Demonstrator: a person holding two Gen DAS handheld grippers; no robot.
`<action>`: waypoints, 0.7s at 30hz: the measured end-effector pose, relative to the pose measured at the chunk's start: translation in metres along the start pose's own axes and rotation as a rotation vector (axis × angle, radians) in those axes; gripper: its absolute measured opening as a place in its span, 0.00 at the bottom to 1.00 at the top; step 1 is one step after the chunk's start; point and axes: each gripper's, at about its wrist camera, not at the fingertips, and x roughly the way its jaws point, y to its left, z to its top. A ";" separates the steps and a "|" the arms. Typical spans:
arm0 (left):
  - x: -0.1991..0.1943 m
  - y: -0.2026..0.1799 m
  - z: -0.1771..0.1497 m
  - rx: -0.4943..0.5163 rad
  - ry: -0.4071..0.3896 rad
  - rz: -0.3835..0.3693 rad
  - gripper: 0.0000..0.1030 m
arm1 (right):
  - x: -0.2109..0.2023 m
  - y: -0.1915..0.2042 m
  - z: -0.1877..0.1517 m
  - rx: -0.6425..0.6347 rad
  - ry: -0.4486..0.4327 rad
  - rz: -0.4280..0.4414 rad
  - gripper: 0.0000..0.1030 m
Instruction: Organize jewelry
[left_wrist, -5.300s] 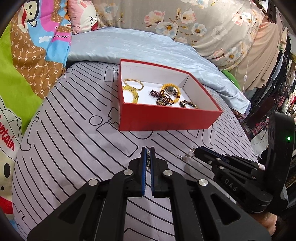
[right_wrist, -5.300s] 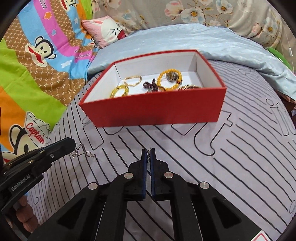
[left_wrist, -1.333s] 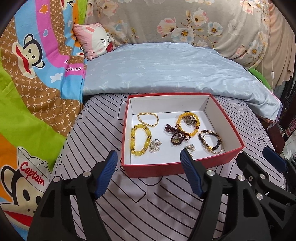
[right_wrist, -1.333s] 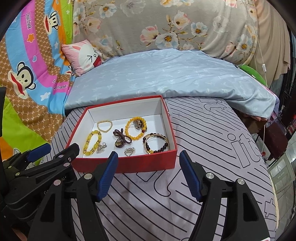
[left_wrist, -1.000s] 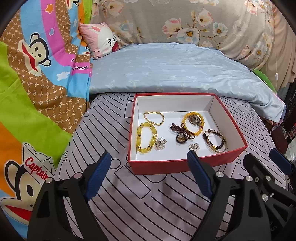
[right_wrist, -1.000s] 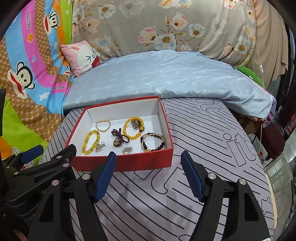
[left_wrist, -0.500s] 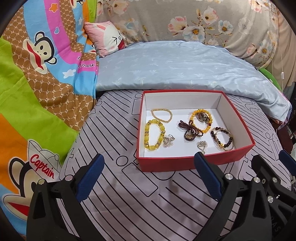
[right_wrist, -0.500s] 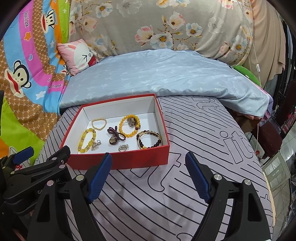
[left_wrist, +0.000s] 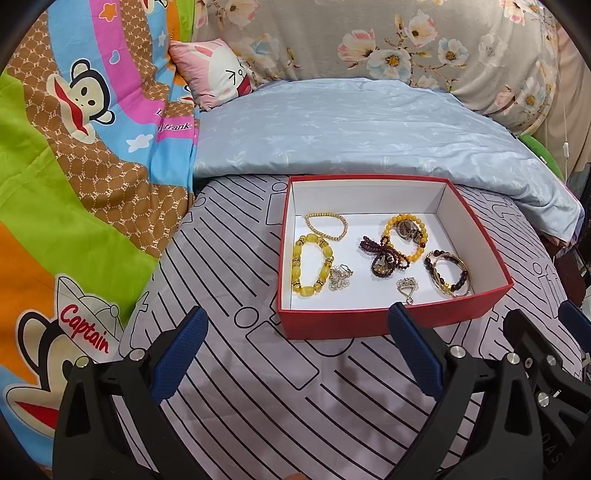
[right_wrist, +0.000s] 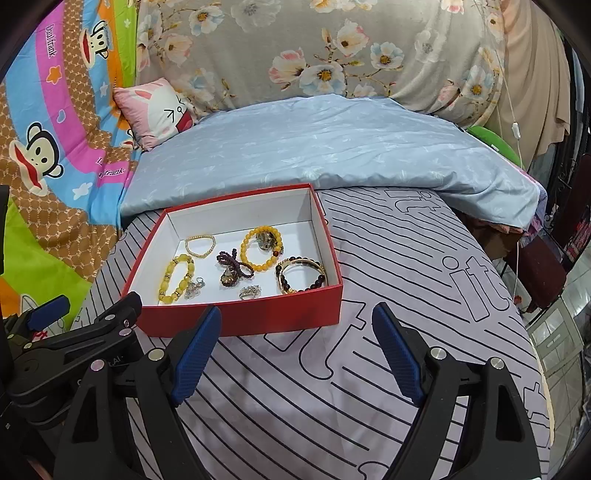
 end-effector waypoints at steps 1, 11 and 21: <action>0.000 0.000 0.000 0.000 -0.001 0.001 0.93 | 0.000 0.000 0.000 -0.001 -0.001 -0.001 0.80; -0.002 0.000 0.002 -0.003 -0.009 0.007 0.93 | -0.001 0.000 0.002 0.009 -0.007 -0.006 0.80; -0.003 0.001 0.002 -0.004 -0.011 0.008 0.93 | -0.001 -0.001 0.002 0.013 -0.006 -0.005 0.80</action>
